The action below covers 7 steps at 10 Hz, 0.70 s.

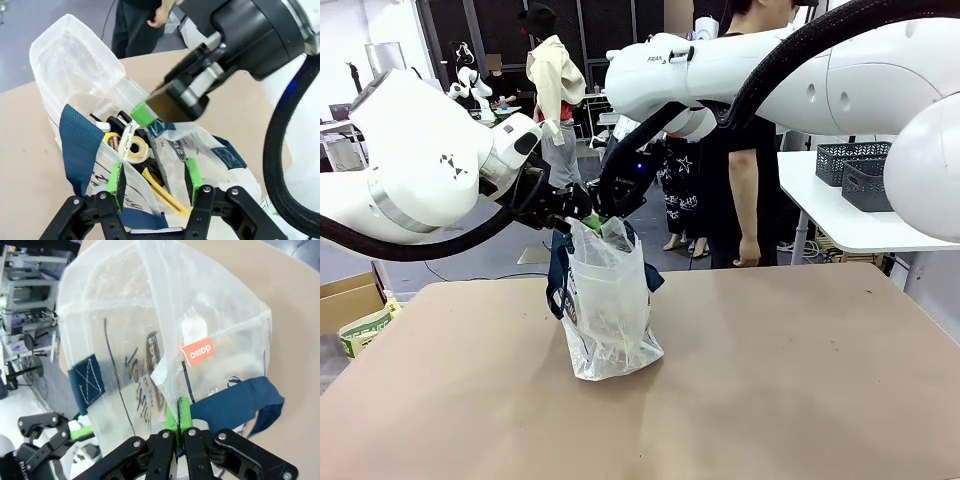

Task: Transfer purchased items from the store into the shopping bag.
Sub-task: Move the Reusable shopping bag to the right side of the table.

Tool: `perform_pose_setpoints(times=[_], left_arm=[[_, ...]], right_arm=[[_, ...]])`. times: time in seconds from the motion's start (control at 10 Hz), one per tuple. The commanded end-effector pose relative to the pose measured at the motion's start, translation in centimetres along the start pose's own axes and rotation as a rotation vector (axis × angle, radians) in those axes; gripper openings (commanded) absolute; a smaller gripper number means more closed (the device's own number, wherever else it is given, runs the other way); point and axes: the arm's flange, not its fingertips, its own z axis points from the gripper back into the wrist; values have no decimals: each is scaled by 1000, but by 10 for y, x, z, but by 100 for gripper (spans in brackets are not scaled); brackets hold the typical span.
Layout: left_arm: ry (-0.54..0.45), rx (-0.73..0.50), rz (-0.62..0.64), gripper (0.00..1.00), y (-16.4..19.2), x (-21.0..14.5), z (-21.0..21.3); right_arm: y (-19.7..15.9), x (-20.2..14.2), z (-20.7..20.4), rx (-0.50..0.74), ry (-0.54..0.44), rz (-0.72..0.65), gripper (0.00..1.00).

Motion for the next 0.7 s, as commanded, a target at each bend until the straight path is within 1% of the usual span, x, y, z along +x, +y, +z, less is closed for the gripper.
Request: perform_pose_setpoints(times=[0.0, 0.3, 0.5, 0.6], left_arm=[[6, 44, 47, 62, -4, 2, -3], [-1, 15, 47, 62, -1, 3, -3], [-15, -5, 50, 62, -3, 6, -2], [-7, -5, 48, 62, -6, 7, -4]], right_arm=[[10, 15, 8, -8, 28, -102, 0], [20, 10, 14, -80, 23, -196, 0], [22, 6, 15, -154, -30, -302, 0], [22, 5, 14, -143, -25, -293, 0]])
